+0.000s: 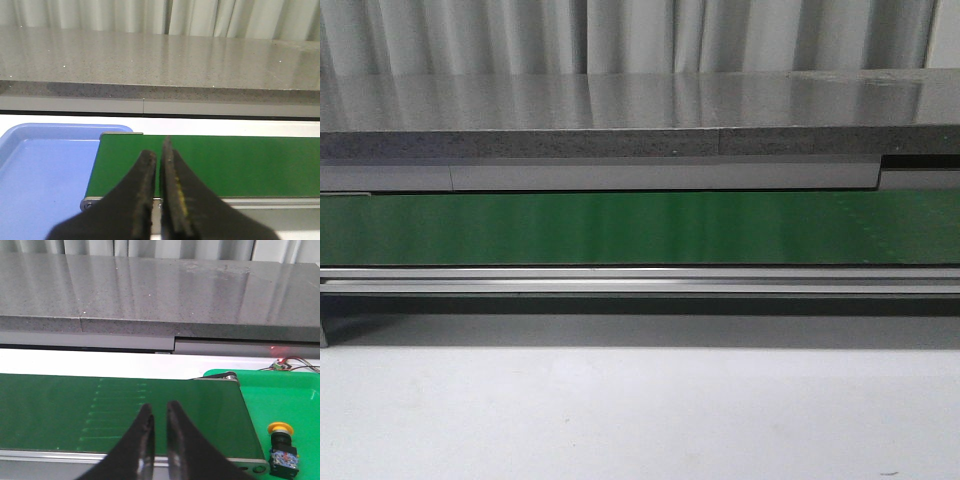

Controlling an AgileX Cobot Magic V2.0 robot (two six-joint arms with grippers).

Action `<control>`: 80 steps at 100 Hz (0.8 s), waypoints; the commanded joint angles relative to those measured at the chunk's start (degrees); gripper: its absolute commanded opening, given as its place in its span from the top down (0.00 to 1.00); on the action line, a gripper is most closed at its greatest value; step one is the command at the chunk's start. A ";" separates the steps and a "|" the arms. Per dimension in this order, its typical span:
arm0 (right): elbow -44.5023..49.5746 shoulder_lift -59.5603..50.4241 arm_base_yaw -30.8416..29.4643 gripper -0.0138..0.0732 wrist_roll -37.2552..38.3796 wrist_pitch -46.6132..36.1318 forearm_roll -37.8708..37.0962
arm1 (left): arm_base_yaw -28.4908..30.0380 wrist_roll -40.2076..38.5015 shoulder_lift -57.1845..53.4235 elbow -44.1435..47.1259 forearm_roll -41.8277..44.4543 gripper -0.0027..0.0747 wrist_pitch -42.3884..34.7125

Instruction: Move button from left to right

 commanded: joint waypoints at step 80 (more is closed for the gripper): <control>-1.55 0.39 0.05 0.92 -0.25 -4.43 -0.38 | -0.54 -0.21 0.75 -1.54 -0.84 0.96 -4.11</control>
